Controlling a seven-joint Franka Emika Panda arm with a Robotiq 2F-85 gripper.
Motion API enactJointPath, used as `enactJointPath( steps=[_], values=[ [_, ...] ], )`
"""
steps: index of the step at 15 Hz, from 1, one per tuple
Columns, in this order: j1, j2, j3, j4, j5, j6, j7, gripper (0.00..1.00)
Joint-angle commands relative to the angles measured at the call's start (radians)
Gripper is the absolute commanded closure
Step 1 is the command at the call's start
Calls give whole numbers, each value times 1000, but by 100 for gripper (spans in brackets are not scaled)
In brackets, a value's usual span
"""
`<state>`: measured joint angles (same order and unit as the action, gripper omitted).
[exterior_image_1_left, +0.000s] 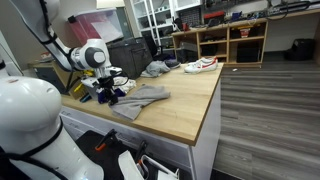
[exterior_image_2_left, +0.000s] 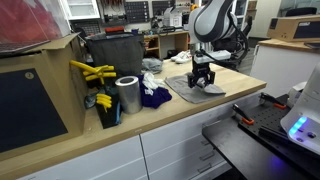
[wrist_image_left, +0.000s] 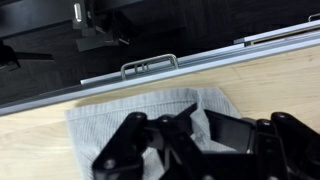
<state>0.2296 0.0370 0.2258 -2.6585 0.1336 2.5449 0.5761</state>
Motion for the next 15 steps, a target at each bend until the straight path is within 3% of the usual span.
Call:
enactJointPath(
  steps=[1, 5, 9, 10, 12, 15],
  values=[
    [6, 72, 2, 11, 42, 145, -9, 100],
    [21, 158, -11, 10, 25, 289, 9, 100],
    [33, 209, -22, 22, 37, 272, 2, 100],
    [35, 216, -28, 24, 32, 262, 0, 75],
    [20, 206, -27, 32, 53, 212, -17, 67],
    [-8, 149, -23, 44, 84, 189, -56, 45]
  ],
)
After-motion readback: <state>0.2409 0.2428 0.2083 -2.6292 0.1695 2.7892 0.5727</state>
